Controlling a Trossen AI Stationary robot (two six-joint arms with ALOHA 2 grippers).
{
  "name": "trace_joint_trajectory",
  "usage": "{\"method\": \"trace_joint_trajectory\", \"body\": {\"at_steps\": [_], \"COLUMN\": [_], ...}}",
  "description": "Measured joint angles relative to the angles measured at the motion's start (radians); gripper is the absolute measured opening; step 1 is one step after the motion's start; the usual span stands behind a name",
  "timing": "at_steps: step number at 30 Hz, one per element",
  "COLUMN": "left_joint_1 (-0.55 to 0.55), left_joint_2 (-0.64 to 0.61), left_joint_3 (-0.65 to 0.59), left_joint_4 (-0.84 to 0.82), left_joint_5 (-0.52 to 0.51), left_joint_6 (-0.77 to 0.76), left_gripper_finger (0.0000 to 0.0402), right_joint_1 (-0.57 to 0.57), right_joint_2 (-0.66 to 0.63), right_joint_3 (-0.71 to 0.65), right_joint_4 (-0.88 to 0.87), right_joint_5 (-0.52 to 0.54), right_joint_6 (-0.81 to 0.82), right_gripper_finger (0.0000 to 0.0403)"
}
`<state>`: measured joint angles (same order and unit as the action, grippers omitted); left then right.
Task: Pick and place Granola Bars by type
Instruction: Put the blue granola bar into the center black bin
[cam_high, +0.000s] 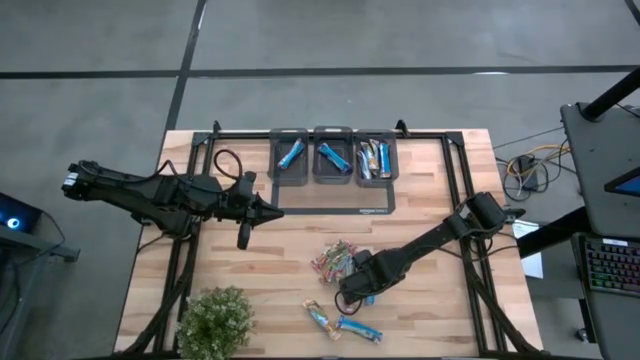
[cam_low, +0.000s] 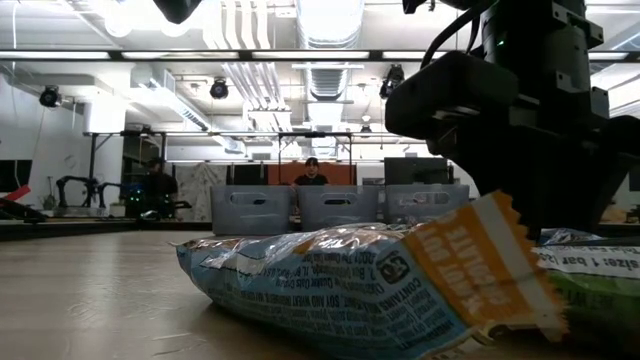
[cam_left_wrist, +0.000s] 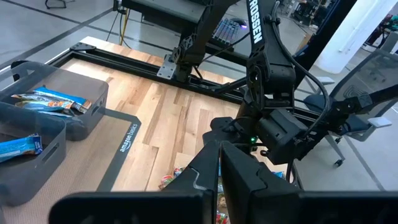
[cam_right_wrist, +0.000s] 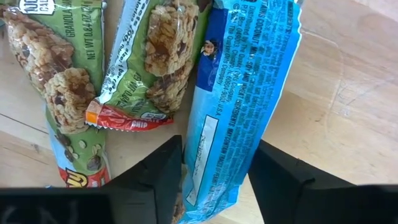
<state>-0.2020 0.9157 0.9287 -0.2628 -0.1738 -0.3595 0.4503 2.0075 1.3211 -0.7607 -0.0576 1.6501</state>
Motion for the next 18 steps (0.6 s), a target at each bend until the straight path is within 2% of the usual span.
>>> {"method": "trace_joint_trajectory", "body": {"at_steps": [18], "left_joint_1": [0.000], "left_joint_2": [0.000], "left_joint_3": [0.000], "left_joint_4": [0.000], "left_joint_5": [0.000], "left_joint_6": [-0.004], "left_gripper_finger": [0.0000], "right_joint_1": [-0.006], "right_joint_2": [0.002], "right_joint_3": [-0.006], "right_joint_4": [0.011], "right_joint_5": [-0.003], "right_joint_6": [0.015], "right_gripper_finger": [0.0086]}}
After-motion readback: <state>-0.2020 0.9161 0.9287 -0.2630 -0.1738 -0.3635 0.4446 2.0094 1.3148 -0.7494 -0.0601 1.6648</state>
